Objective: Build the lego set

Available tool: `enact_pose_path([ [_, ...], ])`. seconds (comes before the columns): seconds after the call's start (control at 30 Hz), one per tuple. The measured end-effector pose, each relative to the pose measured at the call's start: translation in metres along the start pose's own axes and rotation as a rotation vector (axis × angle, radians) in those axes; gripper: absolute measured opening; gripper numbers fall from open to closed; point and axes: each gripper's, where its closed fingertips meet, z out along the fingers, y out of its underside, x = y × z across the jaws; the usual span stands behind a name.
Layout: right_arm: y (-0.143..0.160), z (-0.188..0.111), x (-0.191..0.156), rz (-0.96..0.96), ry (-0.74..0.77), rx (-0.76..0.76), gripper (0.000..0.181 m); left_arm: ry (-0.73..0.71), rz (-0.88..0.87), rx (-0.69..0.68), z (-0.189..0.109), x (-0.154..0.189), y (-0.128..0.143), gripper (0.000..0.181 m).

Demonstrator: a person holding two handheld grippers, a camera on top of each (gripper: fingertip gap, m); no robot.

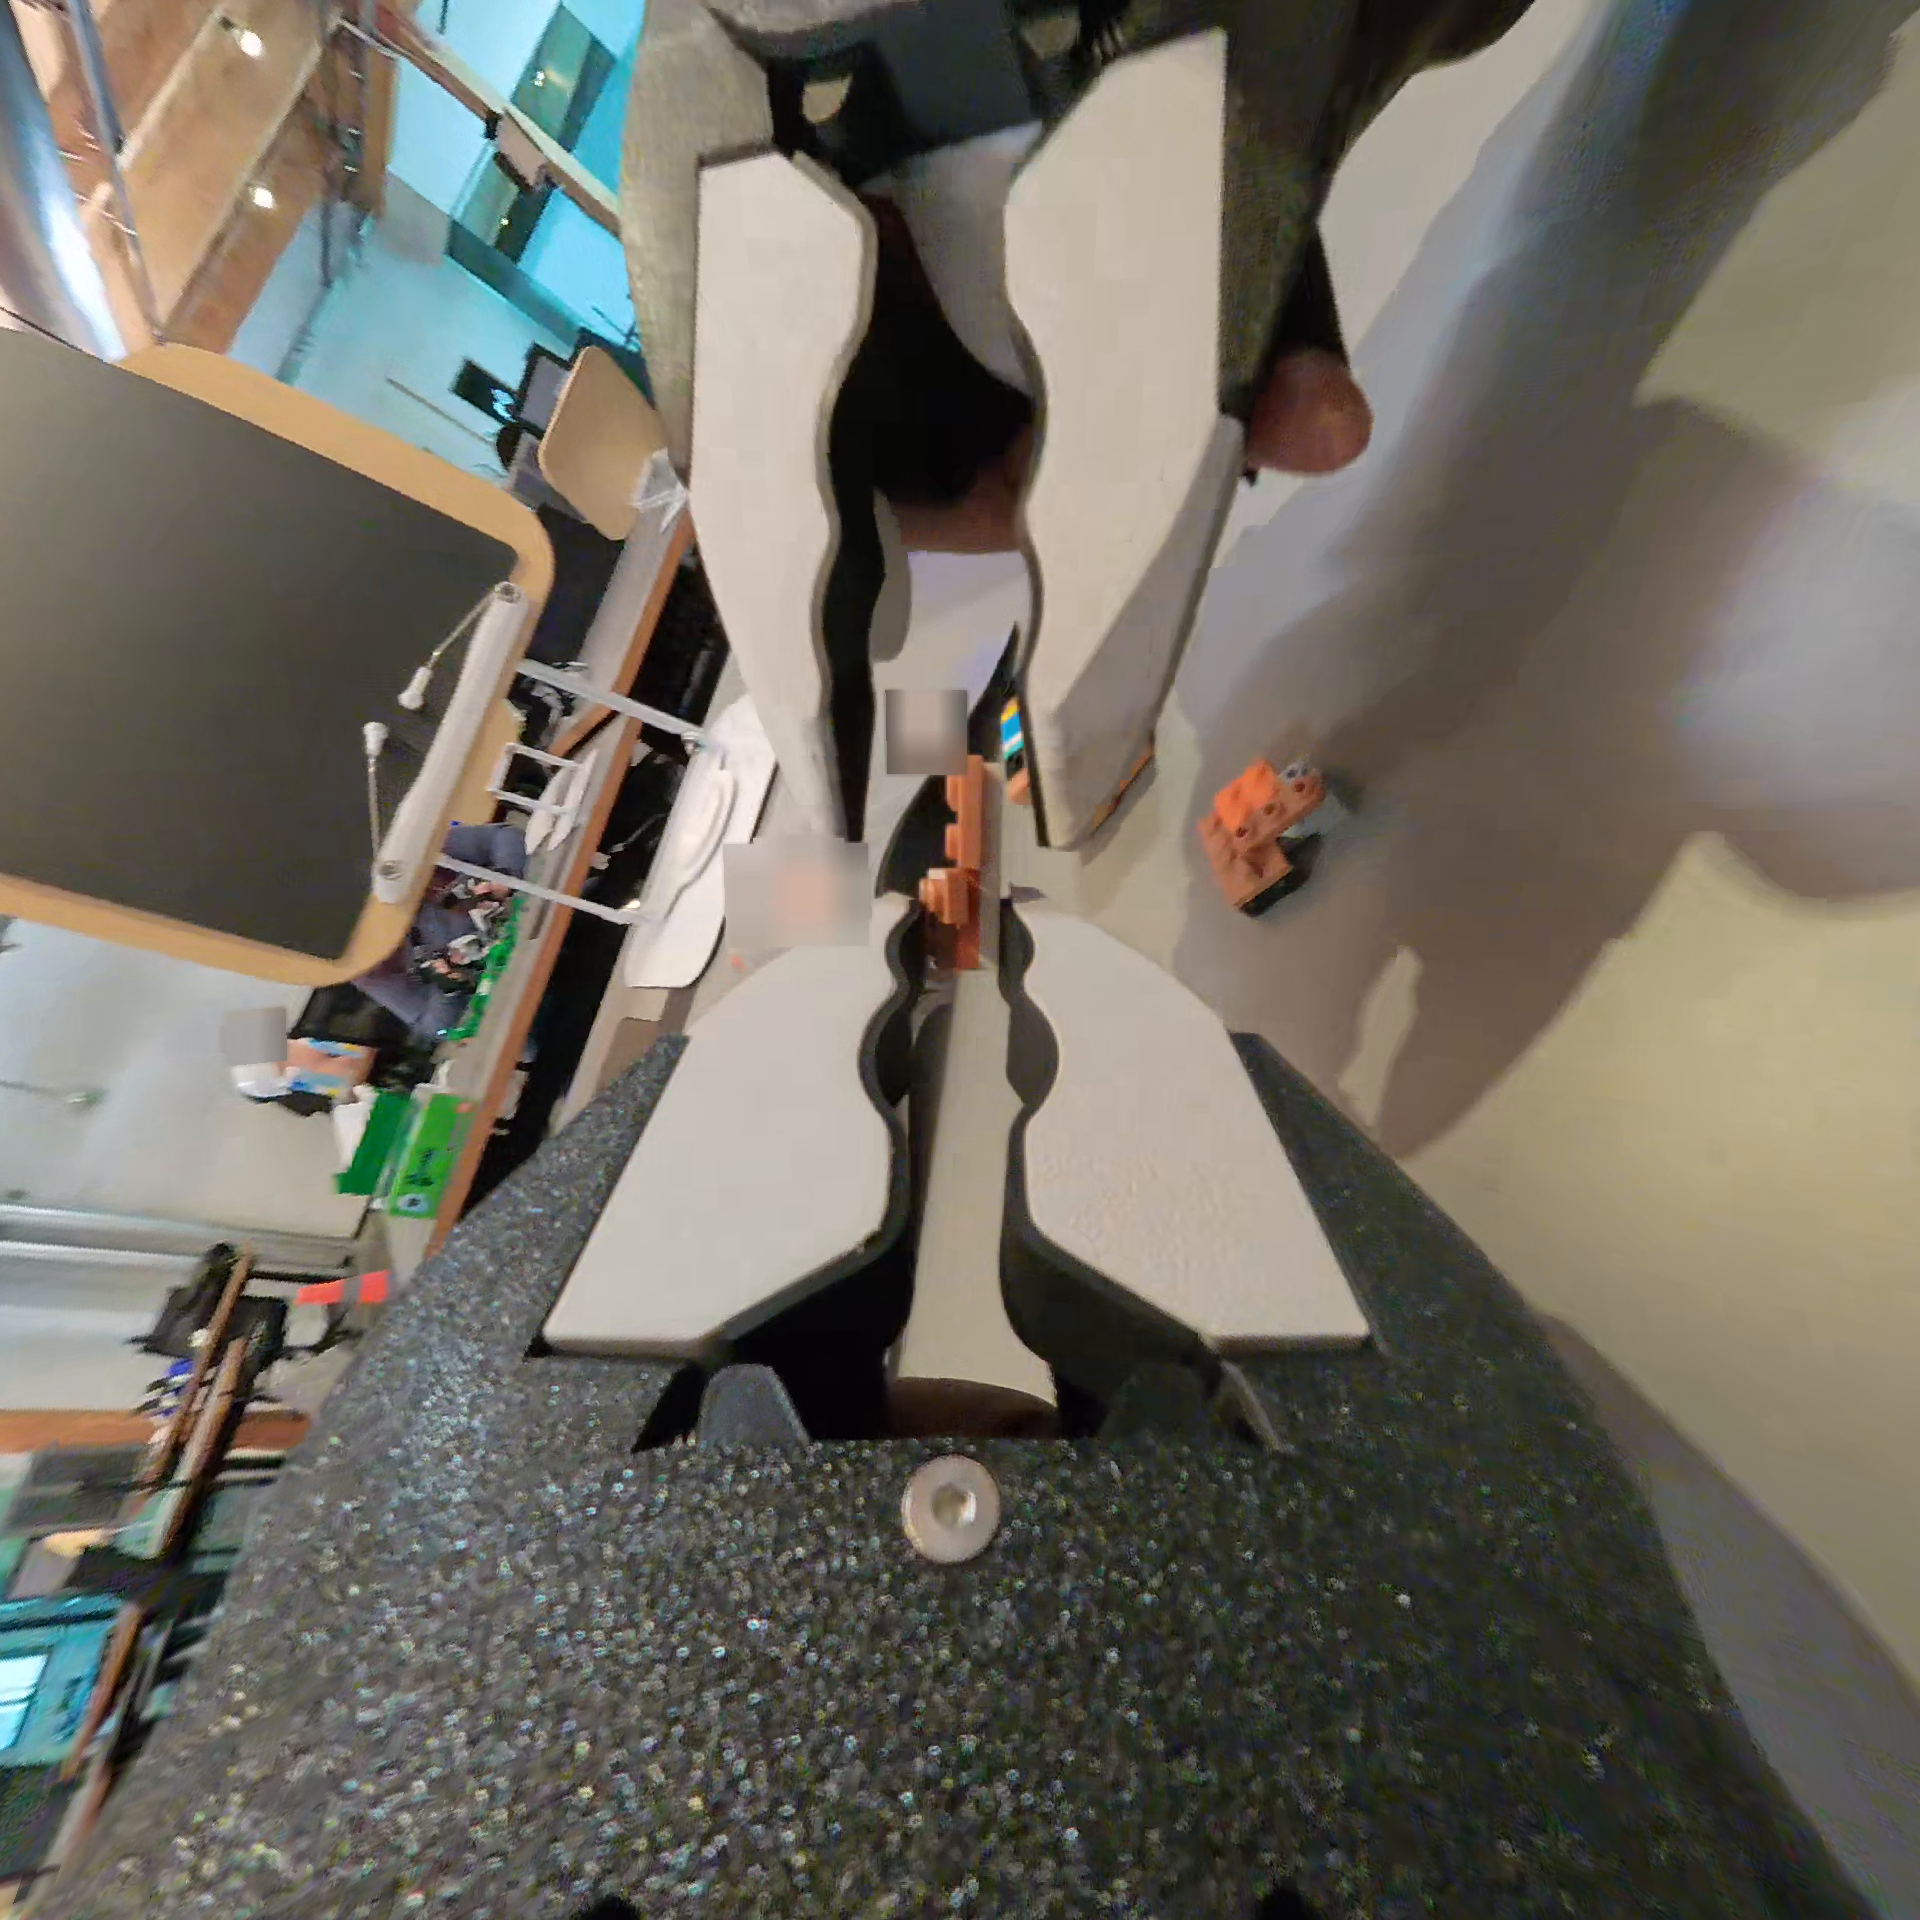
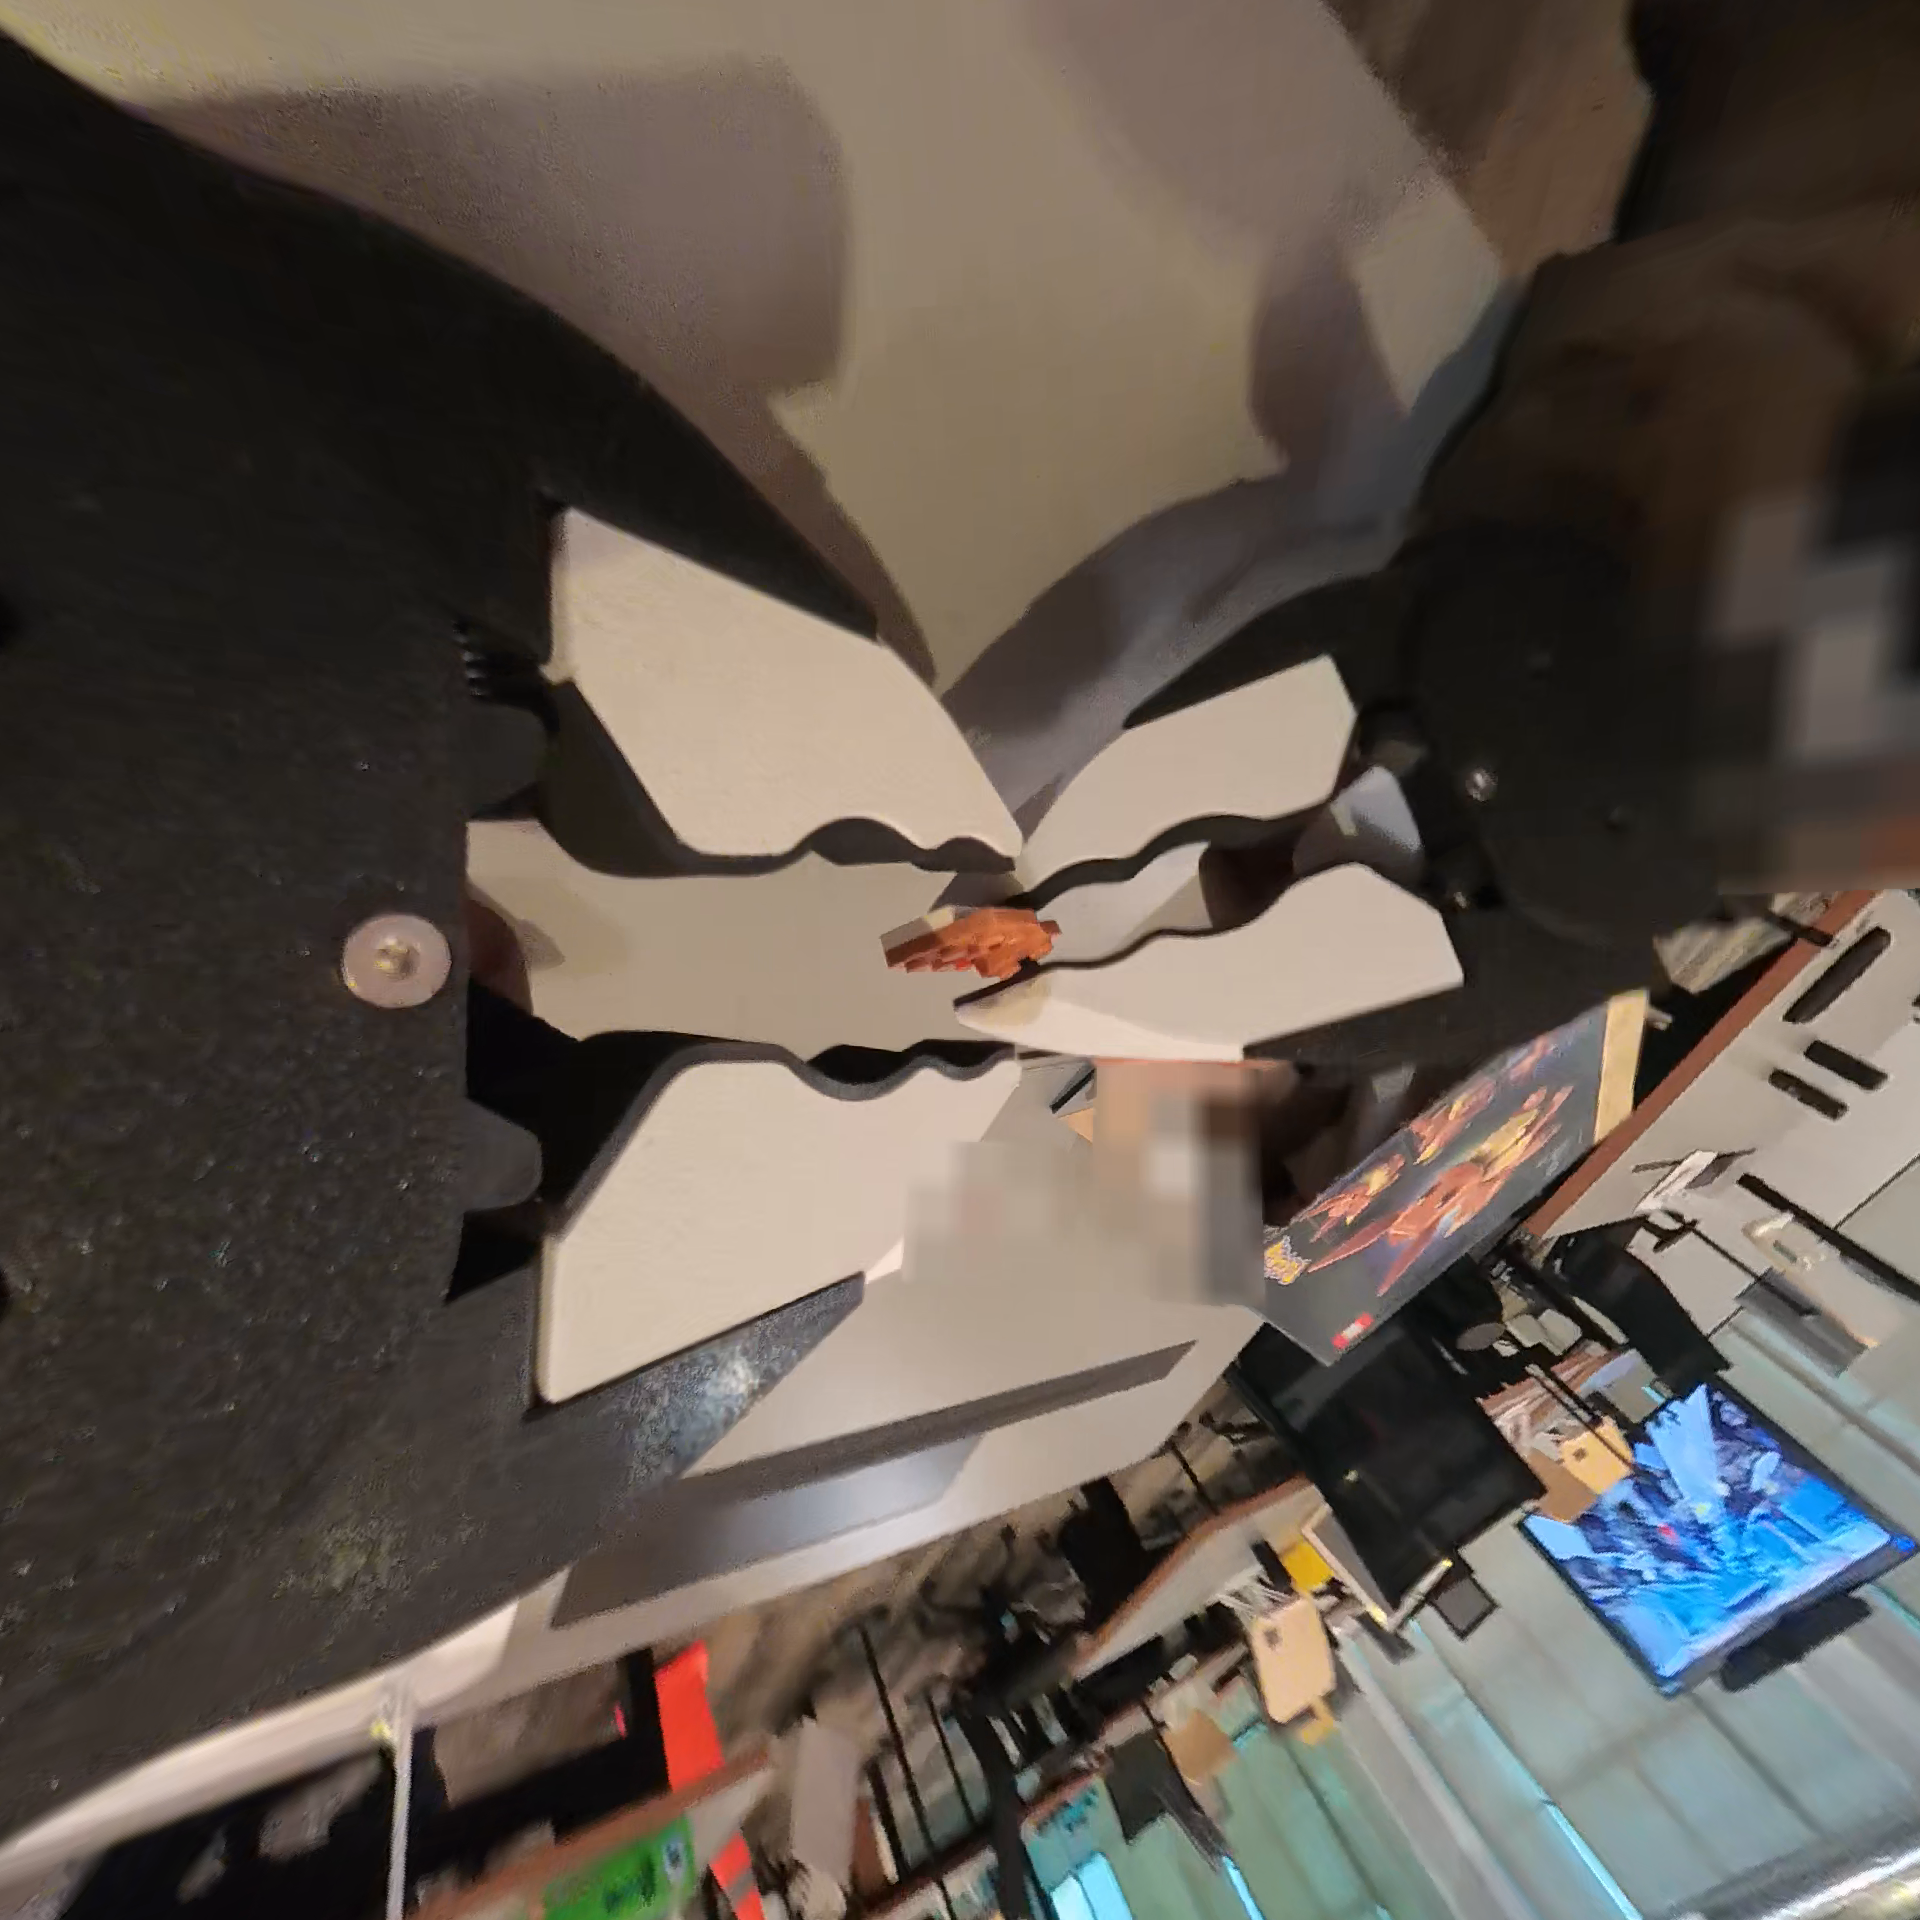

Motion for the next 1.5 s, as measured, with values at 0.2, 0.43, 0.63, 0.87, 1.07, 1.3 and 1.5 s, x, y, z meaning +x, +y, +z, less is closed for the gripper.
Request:
enact_pose_path([
  [0.2,-0.003,-0.002,-0.005,-0.124,0.006,0.000,0.020,0.060,-0.056,0.035,-0.002,-0.002,-0.014,0.013],
  [0.43,-0.006,-0.009,-0.002,-0.149,0.019,0.011,0.018,0.108,-0.064,-0.013,-0.001,-0.004,-0.020,0.013],
  [0.63,-0.006,-0.015,-0.002,-0.121,-0.001,0.029,0.017,0.166,-0.069,-0.041,0.002,-0.002,-0.024,0.013],
  [0.87,-0.007,-0.022,0.000,-0.104,0.001,0.038,0.016,0.207,-0.103,-0.019,0.005,-0.002,-0.031,0.013],
  [1.07,-0.005,-0.029,0.005,-0.100,0.035,0.047,0.008,0.245,-0.096,-0.004,0.010,-0.002,-0.035,0.012],
  [1.3,-0.003,-0.044,0.016,-0.083,0.112,0.097,0.008,0.242,-0.077,0.055,0.023,-0.013,-0.048,0.013],
  [1.5,0.000,-0.064,0.029,-0.022,0.167,0.174,0.008,0.209,-0.133,0.188,0.041,-0.022,-0.065,0.026],
])
